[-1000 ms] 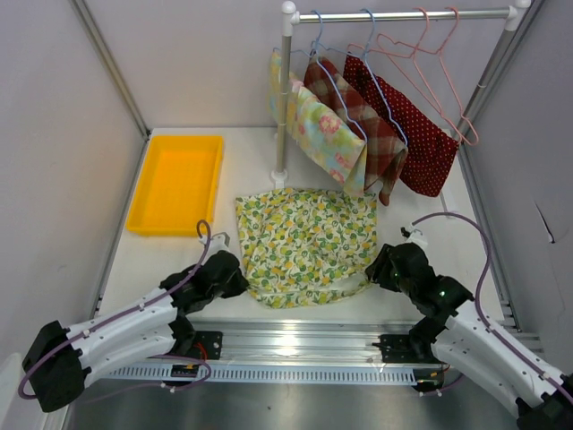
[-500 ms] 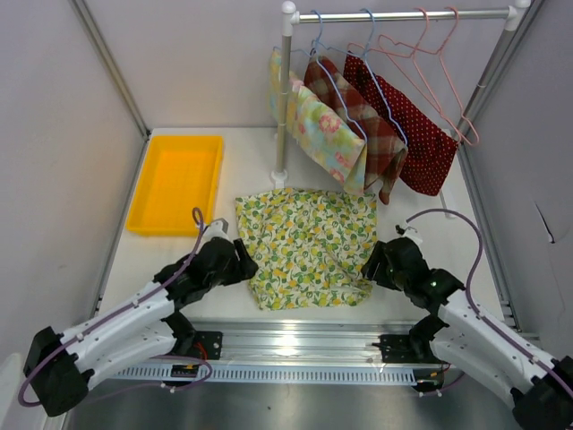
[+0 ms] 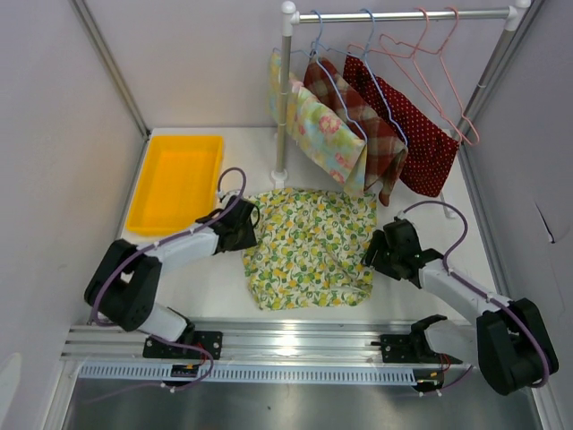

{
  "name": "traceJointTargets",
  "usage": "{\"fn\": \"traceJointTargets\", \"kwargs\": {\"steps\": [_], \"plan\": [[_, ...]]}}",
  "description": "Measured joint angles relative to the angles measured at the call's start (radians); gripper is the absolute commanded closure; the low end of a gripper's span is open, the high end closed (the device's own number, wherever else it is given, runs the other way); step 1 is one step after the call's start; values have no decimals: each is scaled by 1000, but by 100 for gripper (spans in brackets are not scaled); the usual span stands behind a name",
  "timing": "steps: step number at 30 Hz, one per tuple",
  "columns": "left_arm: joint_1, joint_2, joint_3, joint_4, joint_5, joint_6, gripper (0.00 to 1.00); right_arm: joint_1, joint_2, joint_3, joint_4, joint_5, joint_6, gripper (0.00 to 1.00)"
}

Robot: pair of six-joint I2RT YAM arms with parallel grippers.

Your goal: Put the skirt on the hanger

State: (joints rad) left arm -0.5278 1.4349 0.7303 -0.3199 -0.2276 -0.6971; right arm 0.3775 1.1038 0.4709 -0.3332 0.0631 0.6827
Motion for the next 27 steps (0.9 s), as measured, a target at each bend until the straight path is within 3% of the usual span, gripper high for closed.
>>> {"fn": "traceJointTargets", "kwargs": {"steps": [1,3,4,5,6,8,9,12,22,25,26,27], "plan": [[5,23,23,7,1,13,71,-3,18,2,14,-3,-3,32],[25,76,67,27,14,35,81,-15,46,8,55,-14,-6,34],[38,97,83,34,23,48,93,-22,58,11,73,-20,-8,37],[48,117,96,34,29,58,98,-30,73,14,92,-25,-11,42],[60,139,110,35,33,71,100,-37,85,16,108,-30,-12,57],[78,175,135,30,48,96,100,-52,111,17,129,-38,-23,72],[85,192,149,29,52,105,100,-60,122,18,132,-42,-21,87],[106,235,206,9,71,134,100,-90,133,19,121,-63,-21,97],[199,284,394,-7,128,207,100,-294,121,52,54,-118,-71,98],[225,300,414,-7,155,221,99,-324,121,65,46,-130,-87,88],[229,306,415,-7,163,228,96,-327,121,69,46,-137,-92,76],[233,312,416,-8,175,232,85,-327,120,71,45,-145,-93,68]]}}
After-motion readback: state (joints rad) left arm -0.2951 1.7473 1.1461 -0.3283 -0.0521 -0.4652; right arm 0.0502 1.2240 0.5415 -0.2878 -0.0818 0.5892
